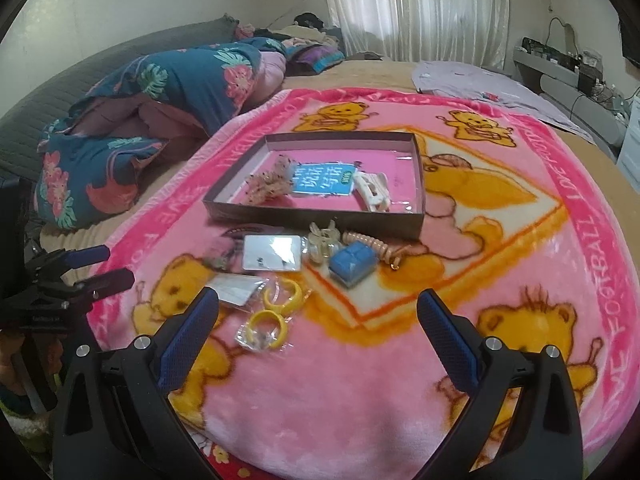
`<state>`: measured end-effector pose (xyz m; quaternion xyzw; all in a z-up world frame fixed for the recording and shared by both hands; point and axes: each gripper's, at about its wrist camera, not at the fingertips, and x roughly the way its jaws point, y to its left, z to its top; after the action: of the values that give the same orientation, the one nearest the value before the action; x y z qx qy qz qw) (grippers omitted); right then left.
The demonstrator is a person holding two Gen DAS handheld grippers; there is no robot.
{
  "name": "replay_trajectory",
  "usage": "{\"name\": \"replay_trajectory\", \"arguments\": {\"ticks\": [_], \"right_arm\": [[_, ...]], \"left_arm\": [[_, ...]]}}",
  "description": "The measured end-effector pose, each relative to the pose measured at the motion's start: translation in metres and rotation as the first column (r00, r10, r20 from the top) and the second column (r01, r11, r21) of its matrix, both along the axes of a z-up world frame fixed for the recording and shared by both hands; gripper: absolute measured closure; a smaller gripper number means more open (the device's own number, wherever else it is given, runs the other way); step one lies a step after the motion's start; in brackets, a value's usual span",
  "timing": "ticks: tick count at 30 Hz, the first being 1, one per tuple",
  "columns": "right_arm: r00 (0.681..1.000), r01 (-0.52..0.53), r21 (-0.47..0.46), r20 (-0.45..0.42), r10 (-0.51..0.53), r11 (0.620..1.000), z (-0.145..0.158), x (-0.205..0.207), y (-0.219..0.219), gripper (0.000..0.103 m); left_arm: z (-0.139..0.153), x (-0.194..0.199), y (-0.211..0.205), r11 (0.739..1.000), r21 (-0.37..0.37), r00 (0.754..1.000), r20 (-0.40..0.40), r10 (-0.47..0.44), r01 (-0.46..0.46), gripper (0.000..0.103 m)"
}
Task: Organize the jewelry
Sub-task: 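Withdraw both tools from the box back over the remaining jewelry, then grasp the clear bagged card with the left tool while the right tool grasps the blue case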
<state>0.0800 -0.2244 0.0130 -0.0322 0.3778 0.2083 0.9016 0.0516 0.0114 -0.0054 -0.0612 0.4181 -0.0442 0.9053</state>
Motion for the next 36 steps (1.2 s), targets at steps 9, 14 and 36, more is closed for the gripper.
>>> {"name": "replay_trajectory", "arguments": {"ticks": [9, 14, 36], "right_arm": [[0.998, 0.068, -0.008, -0.008, -0.068, 0.998, -0.010, 0.012, -0.023, 0.004], [0.996, 0.089, -0.015, -0.020, -0.089, 0.996, -0.018, 0.020, -0.030, 0.004], [0.988, 0.036, -0.012, -0.150, -0.038, 0.999, -0.061, 0.085, -0.009, 0.010]], "left_arm": [[-0.038, 0.013, -0.027, 0.998, -0.003, 0.993, -0.093, -0.069, 0.069, 0.009], [-0.052, 0.029, -0.032, 0.996, -0.058, 0.990, -0.120, -0.076, 0.070, 0.009], [-0.073, 0.074, -0.044, 0.990, -0.118, 0.987, -0.129, -0.095, 0.080, 0.031]]}}
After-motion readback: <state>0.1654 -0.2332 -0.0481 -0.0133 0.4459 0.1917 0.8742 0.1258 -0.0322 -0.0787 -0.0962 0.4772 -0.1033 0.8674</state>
